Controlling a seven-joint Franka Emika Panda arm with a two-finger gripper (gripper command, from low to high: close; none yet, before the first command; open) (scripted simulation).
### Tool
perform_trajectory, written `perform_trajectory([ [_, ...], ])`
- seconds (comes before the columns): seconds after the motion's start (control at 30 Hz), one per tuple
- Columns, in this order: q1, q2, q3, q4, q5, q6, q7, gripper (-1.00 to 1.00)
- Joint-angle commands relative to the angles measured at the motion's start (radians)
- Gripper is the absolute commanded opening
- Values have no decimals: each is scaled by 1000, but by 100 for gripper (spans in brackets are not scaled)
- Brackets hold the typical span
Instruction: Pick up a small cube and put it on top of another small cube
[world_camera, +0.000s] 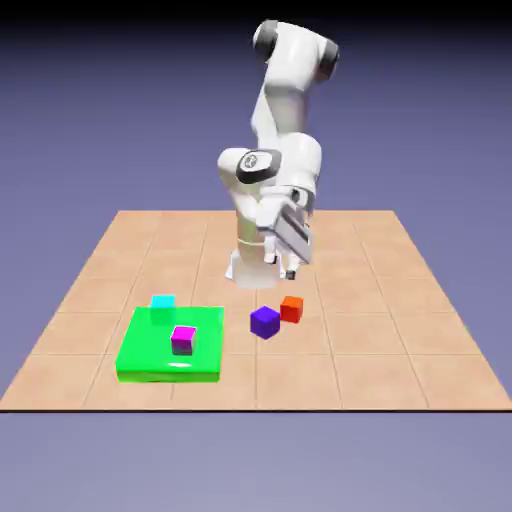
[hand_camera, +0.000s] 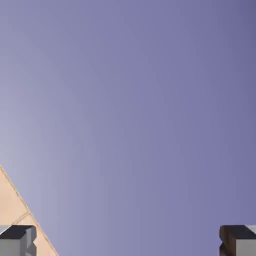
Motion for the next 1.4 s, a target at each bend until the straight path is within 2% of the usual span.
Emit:
perform_trajectory([
  [0.0,-35,5,34,3,-44,9,4,0],
  [1.07,-1155,164,1124,90,-1435,284,130,0],
  [1.13,-1170,167,1139,91,-1454,287,132,0],
  [1.37,-1423,138,1373,88,-1367,209,19,0],
])
